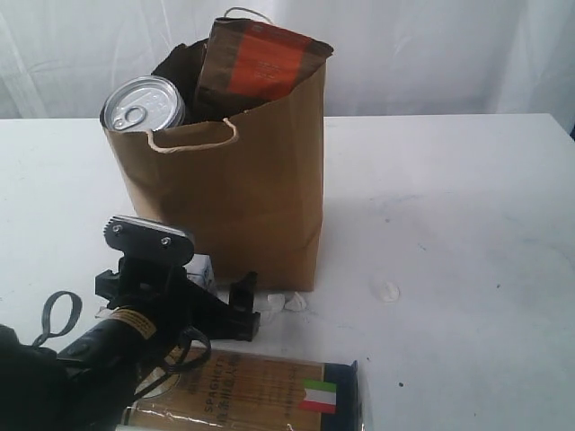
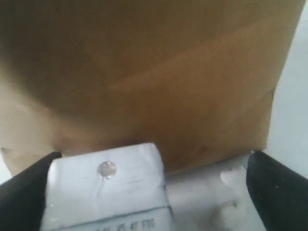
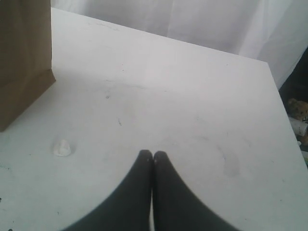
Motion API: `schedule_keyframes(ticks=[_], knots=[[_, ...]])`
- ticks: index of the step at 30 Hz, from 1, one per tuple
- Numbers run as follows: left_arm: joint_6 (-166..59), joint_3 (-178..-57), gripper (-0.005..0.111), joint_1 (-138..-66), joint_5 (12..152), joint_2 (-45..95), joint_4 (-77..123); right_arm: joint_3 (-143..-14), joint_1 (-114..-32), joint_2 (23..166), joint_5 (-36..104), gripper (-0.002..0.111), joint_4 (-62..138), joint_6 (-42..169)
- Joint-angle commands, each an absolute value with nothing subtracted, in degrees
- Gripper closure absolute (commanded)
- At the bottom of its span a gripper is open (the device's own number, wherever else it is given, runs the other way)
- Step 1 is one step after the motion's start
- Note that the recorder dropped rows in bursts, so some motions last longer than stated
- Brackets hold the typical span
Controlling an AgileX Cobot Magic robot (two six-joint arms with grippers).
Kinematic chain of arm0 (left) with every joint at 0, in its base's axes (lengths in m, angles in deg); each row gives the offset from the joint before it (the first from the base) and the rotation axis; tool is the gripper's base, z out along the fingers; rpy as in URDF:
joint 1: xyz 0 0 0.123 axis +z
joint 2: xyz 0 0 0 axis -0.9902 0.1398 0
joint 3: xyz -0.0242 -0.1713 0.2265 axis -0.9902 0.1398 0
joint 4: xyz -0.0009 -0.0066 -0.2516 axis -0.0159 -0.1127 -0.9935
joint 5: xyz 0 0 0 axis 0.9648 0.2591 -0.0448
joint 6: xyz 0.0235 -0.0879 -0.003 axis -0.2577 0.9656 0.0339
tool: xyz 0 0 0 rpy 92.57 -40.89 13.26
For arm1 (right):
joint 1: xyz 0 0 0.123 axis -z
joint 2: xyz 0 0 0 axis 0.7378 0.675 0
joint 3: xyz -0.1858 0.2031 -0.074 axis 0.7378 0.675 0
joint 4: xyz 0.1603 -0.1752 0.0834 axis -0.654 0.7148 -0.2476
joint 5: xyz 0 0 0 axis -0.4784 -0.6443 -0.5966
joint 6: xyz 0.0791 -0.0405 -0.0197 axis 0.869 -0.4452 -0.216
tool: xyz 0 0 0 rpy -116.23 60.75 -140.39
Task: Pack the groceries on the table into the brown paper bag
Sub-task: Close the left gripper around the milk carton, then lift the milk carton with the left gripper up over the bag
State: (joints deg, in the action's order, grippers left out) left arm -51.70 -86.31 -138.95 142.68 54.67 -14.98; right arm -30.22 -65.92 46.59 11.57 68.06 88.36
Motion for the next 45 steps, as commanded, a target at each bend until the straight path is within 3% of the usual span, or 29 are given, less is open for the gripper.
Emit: schedule_keyframes(ticks=[1,13,24,35,39,45], knots=[[-55.97,-86.76,0.002,-139.22,140.65,54.74,-17.70,-30.05,-65.74,46.37,12.09,0.108,68.23,88.84],[-59.39,-86.76,0.005,-139.22,140.76,54.74,-27.85,-30.05,-65.74,46.37,12.09,0.108,68.23,88.84],[-58.77,-86.76,0.045,-139.22,140.76,54.74,-28.36,-30.05,-65.74,46.37,12.09,0.108,68.23,88.97],[-62.04,-86.76,0.075,-139.22,143.60,53.96,-29.14,-30.05,-65.74,46.37,12.09,0.108,68.23,89.11],[-66.68,-86.76,0.082,-139.22,148.40,51.27,-29.14,-30.05,-65.74,46.37,12.09,0.108,68.23,89.11],[-68.50,-86.76,0.083,-139.22,150.06,45.98,-29.28,-30.05,-65.74,46.37,12.09,0.108,68.23,89.11]])
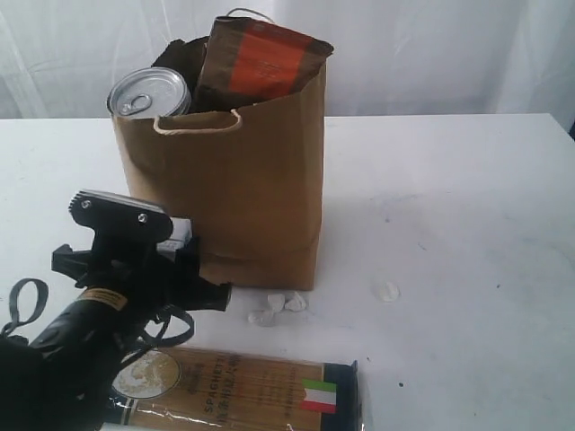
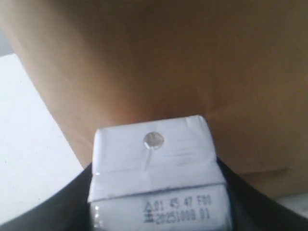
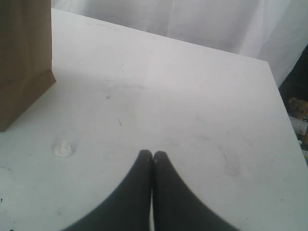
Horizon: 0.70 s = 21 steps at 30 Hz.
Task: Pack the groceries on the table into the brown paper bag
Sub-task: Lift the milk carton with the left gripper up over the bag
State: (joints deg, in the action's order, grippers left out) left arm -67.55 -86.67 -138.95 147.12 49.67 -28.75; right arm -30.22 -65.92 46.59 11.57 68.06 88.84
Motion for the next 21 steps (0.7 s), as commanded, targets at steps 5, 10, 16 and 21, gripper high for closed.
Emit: schedule_keyframes(ticks=[5,10,16,21], knots=[[-69.40,-86.76,0.083,-139.22,145.22,41.54,-30.62,-30.05,-65.74,46.37,12.09,0.108,68.23,89.11],[-69.64,-86.76,0.083,-139.22,134.16,36.33,-30.87,-30.05,-65.74,46.37,12.09,0.108,68.23,89.11],[-72.28,-86.76,0.083,-139.22,119.53,27.80,-30.96,-30.05,-65.74,46.37,11.98,0.108,68.23,89.13],[-72.28,-86.76,0.083,-139.22,118.18,17.61,-30.58,-30.05,-65.74,46.37,11.98,0.108,68.23,89.13]])
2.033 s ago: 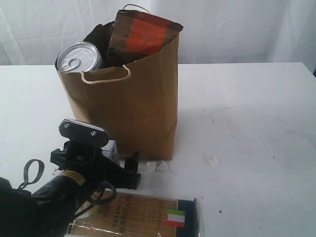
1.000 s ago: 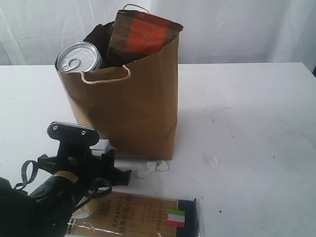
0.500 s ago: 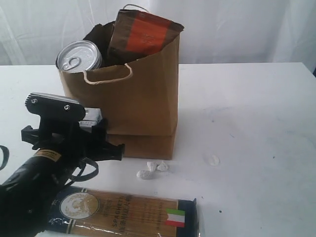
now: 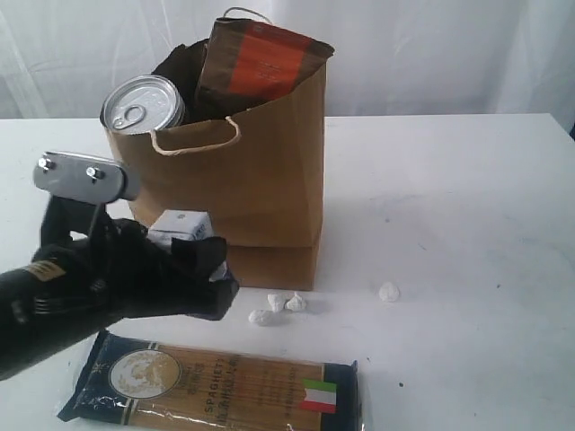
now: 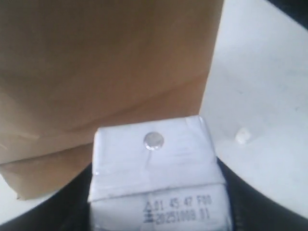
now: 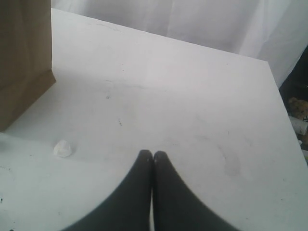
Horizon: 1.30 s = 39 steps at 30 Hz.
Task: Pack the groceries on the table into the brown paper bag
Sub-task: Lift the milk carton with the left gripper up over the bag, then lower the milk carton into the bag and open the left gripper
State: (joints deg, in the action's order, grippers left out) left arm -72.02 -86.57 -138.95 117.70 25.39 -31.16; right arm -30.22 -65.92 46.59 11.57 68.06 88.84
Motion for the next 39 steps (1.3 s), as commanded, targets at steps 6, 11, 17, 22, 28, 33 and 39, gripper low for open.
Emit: schedule_keyframes(ticks=[6,11,17,22,28,33,39], knots=[[-72.28,-86.76,0.083,-139.22,128.66,5.96,-27.19,-30.05,-65.74,46.37,11.98,0.108,68.23,89.13],[-72.28,-86.76,0.083,-139.22,148.37,3.03,-19.43,-30.05,-65.74,46.37,11.62,0.108,68.23,89.22],[-72.44,-91.13,0.083,-139.22,152.01,5.67,-14.21,-30.05,-65.74,46.47,9.89,0.108,68.23,90.29],[-74.86,-104.28,0.083,-136.42,148.69,17.91,-15.02,-30.05,-65.74,46.47,8.45,0.108,68.23,90.51],[-53.73,-111.18,0.083,-126.19,124.46,28.30,-17.20,-30.05,-65.74,46.47,8.32,0.108,67.75,90.51],[-50.50,-111.18,0.083,-122.40,111.98,29.61,-16.11,-30.05,-65.74,46.47,8.35,0.108,66.55,90.51],[-48.86,-111.18,0.083,-122.40,110.87,30.74,-10.50,-30.05,-65.74,46.47,8.35,0.108,66.55,90.51]])
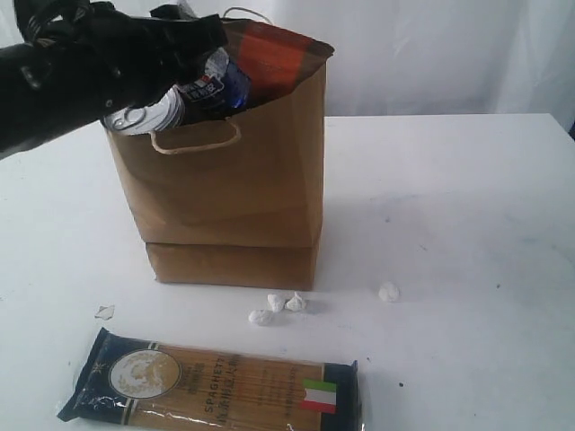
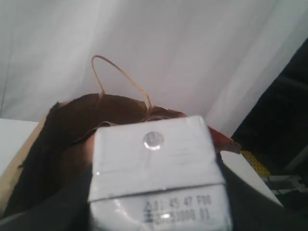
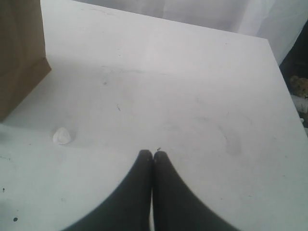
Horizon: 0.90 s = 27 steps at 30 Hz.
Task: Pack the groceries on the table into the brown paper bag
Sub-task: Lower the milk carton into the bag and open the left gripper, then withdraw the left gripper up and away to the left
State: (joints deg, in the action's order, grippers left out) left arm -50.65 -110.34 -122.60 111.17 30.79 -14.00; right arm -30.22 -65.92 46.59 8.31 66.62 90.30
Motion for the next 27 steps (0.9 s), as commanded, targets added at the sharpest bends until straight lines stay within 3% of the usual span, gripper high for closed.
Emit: schedule_keyframes(ticks=[1,5,7,12,15,23,27], knots=[[-48.86,-111.18,0.083,-122.40,110.38,30.74,-10.14,-30.05,-65.74,46.47,8.35,0.108,66.55,90.51],[-50.42,-111.18,0.081,-122.40,108.77,30.74,-8.95,-30.05,-65.74,46.47,8.35,0.108,66.55,90.51],[-52.72,-111.18,0.072,-122.40,108.05,30.74,-6.41,-30.05,-65.74,46.47,8.35,0.108,66.55,90.51],[-52.67,-111.41,0.027,-122.40,107.20,30.74,-4.59,-30.05,-65.74,46.47,8.35,0.108,66.55,90.51],[-52.67,-111.41,0.012,-122.40,107.20,30.74,-4.84,-30.05,-65.74,46.47,8.35,0.108,66.55,90.51],[-52.99,-111.41,0.008,-122.40,110.54,30.74,-4.33,-30.05,-65.74,46.47,8.35,0.108,66.55,90.51],[-63.95,-111.41,0.008,-122.40,114.03,28.69,-5.12,-30.05,-65.74,46.47,8.35,0.108,66.55,90.51]])
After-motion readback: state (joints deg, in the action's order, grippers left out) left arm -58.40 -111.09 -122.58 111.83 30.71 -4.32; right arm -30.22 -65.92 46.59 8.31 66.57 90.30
